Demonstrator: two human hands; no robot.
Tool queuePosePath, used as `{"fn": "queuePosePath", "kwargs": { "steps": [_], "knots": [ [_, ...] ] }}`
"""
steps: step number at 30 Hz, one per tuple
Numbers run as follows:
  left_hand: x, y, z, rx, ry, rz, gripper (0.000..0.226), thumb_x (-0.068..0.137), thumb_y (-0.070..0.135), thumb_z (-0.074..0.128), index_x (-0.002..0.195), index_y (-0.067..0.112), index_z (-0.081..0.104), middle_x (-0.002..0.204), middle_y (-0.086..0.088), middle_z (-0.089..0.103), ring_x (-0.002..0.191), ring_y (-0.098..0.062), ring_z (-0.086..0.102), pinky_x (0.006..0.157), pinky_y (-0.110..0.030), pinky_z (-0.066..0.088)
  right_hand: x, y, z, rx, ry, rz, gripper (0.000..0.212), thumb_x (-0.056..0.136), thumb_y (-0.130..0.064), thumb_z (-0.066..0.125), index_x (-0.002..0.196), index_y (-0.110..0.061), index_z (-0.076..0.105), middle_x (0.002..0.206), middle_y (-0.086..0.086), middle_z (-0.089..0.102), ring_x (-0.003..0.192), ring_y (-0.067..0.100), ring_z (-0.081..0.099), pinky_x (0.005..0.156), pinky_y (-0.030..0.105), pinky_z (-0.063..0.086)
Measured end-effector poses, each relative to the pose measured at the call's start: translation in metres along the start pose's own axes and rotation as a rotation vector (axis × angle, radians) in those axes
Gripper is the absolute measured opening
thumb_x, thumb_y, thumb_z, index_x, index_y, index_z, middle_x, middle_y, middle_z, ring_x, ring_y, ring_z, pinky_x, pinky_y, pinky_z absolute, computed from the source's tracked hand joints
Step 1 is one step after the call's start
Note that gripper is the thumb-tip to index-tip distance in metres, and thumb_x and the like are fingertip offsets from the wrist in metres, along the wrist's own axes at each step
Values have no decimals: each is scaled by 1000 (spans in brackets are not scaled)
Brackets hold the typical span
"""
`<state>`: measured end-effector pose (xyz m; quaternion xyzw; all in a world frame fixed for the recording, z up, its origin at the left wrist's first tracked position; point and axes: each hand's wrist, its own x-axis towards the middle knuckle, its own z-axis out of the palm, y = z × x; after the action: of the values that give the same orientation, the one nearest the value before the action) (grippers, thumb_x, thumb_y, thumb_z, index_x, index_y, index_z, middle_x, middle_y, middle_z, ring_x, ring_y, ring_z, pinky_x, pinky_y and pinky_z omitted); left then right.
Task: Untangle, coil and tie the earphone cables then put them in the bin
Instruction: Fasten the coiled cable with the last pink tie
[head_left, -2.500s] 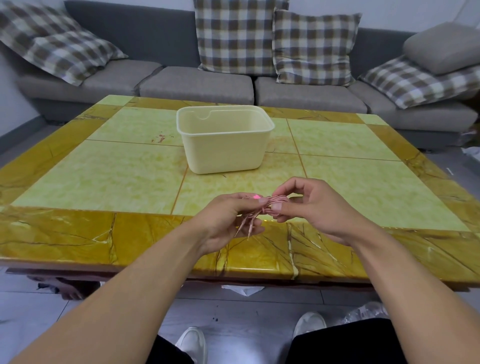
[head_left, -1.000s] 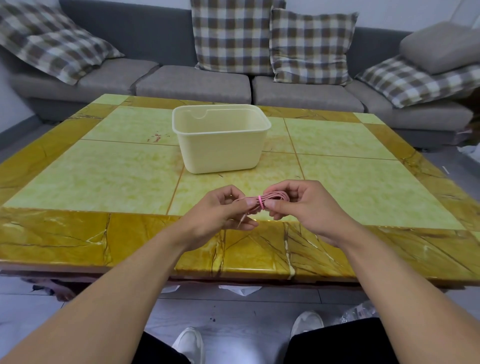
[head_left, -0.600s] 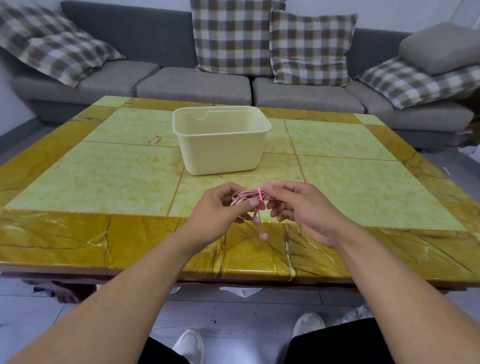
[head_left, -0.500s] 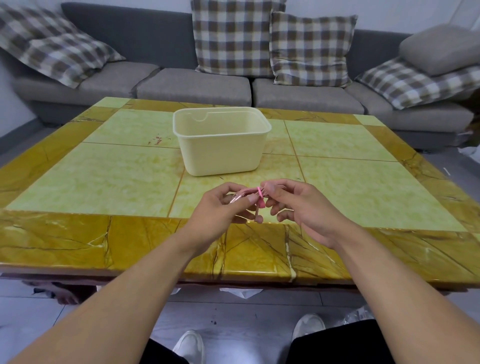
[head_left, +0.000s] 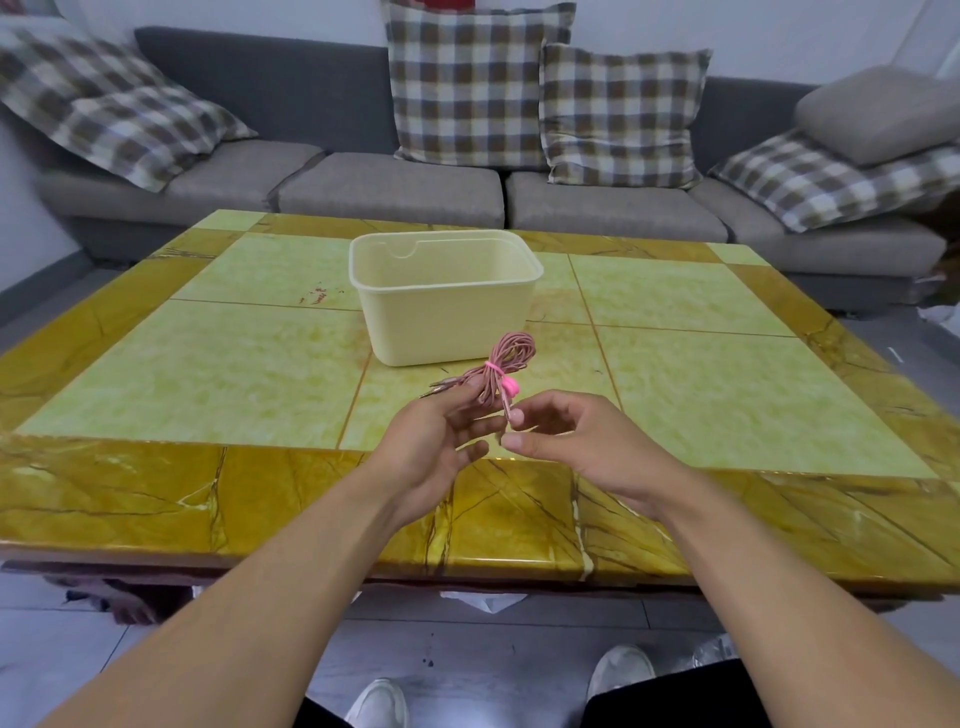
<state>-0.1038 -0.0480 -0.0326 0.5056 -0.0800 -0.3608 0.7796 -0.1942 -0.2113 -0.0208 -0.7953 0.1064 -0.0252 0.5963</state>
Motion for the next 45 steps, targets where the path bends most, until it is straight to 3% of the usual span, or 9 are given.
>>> {"fn": "queuePosePath", "kwargs": {
  "steps": [2,7,13,17,21,26,34,40,45],
  "knots": [
    [-1,0,1,18,5,-6,25,101,24,53,108,12,73,97,-5,75,74,-12,66,66,-26,43,-1,-3,3,12,16,-10,32,78,-25,86,106,-19,72,96,-10,76,88,2,70,80,16,53],
    [-3,-2,1,158,15,13,20,99,25,57,109,14,70,86,-1,73,73,-13,64,67,-30,40,3,-10,5,21,175,-68,73,69,-54,79,136,-35,54,115,-12,72,100,-1,67,85,23,50],
    [-3,-4,1,280,13,98,30,98,37,61,107,10,68,88,-9,72,65,-20,64,59,-29,42,7,-4,5,4,212,-174,22,87,-23,79,109,-24,76,92,-2,76,80,6,66,70,28,55],
    [-3,-6,0,356,47,145,41,101,43,54,107,6,71,90,-13,74,66,-20,63,51,-25,46,8,-3,5,6,238,-169,19,82,-19,84,100,-20,77,89,1,77,79,11,69,76,30,60],
    [1,-9,-2,405,146,177,38,103,43,52,103,10,73,85,-10,73,69,-22,61,63,-30,42,7,-5,5,26,239,-166,17,79,-17,85,93,-20,78,86,0,77,76,12,71,75,27,59],
    [1,-4,3,216,131,138,31,97,33,65,99,3,71,80,-13,71,61,-22,60,66,-41,50,10,-7,4,98,310,-164,18,77,-16,87,92,-19,78,82,3,77,71,14,71,73,25,58],
    [5,1,-8,21,177,69,13,90,-6,61,98,-6,70,84,-15,72,70,-19,64,63,-24,54,9,-7,0,12,202,-148,22,76,-10,87,96,-18,79,86,-4,79,81,8,73,76,19,57],
    [2,4,-9,17,159,81,25,91,-6,60,114,2,61,83,-21,70,66,-30,64,62,-37,47,12,-8,2,110,231,-131,24,76,-13,87,99,-15,79,89,1,79,81,8,72,74,18,55],
    [2,3,-7,-189,95,27,22,93,-4,57,115,-5,61,85,-17,70,66,-20,67,63,-25,58,16,-8,18,259,149,-7,32,79,-22,84,109,-17,75,99,-2,78,84,1,69,67,9,49]
  ]
}}
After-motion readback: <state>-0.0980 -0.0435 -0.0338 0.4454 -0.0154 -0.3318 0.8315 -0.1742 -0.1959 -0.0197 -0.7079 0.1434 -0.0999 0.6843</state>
